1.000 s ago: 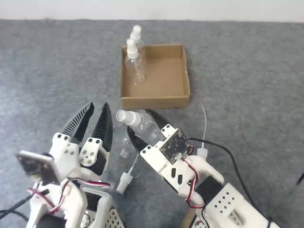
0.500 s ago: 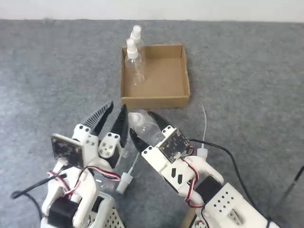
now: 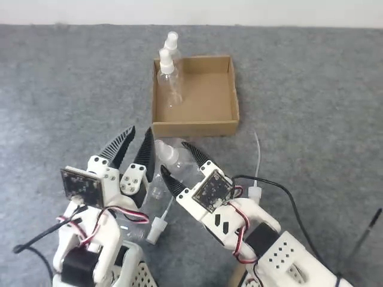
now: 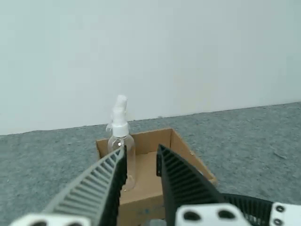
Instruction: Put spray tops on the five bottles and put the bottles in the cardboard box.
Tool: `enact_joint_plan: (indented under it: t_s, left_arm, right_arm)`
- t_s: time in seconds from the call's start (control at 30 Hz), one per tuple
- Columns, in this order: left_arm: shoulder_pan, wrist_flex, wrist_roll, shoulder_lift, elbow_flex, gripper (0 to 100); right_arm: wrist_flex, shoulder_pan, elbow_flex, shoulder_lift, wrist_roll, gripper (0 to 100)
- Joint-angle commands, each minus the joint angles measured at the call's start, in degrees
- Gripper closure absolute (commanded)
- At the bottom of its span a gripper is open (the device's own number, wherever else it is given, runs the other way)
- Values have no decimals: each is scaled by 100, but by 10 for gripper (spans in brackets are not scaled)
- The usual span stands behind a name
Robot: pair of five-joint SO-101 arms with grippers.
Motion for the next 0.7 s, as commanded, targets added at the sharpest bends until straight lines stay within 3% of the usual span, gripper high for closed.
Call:
enact_joint_plan:
  t_s: [0.0,0.37,0.67]
  left_arm:
    - [-202,-132,132,-26,-31,903]
    - [-1011,-158,809,-26,-13,903]
    - [-993,-255,800,-26,251,903]
  right_arm:
    - [-145,-75,-123,-145,97,862]
    - [-145,-66,-123,-145,97,862]
    - [-154,-84,-123,-189,97,862]
